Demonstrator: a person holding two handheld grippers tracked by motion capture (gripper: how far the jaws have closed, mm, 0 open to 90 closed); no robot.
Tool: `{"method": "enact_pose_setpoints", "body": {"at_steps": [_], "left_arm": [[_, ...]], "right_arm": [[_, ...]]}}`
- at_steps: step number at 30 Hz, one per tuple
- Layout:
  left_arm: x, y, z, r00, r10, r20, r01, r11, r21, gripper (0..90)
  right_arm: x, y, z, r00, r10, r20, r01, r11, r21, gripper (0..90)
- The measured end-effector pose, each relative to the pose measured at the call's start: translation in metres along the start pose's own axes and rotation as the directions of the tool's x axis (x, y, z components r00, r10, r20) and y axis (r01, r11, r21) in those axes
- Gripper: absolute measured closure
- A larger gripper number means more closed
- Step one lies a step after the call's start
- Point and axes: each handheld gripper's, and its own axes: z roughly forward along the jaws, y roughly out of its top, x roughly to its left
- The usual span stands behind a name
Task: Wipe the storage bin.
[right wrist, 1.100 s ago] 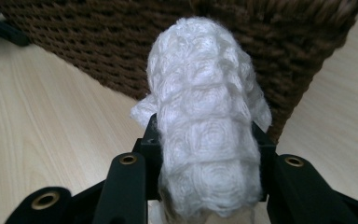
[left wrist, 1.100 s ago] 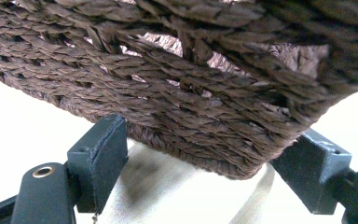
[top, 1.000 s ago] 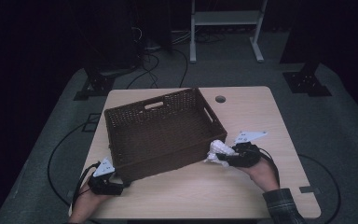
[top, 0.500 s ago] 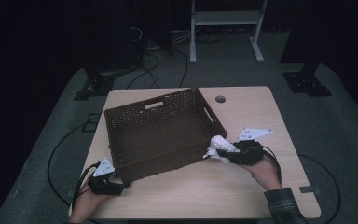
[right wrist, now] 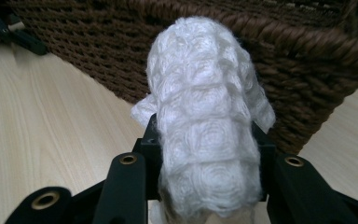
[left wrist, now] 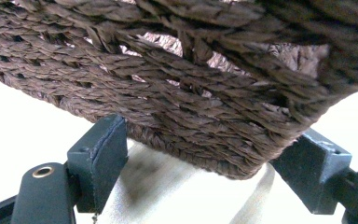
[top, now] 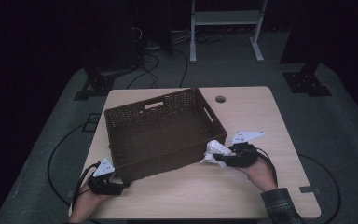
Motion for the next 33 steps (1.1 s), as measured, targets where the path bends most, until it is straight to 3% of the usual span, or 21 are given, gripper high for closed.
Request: {"method": "enact_pose_setpoints", "body": {"at_steps": [26,33], "left_arm": [[0.0,0.0,0.0,1.0,0.0,0.0,0.0,1.0,0.0,20.4],[0.0,0.0,0.0,1.0,0.0,0.0,0.0,1.0,0.0,20.4]], "right_arm": [[-0.007,-0.022,0.035,0.9995,0.019,-0.026,-0.016,0.992,0.122,60.8],[-0.008,-0.022,0.036,0.9995,0.016,-0.028,-0.013,0.992,0.123,60.8]]}}
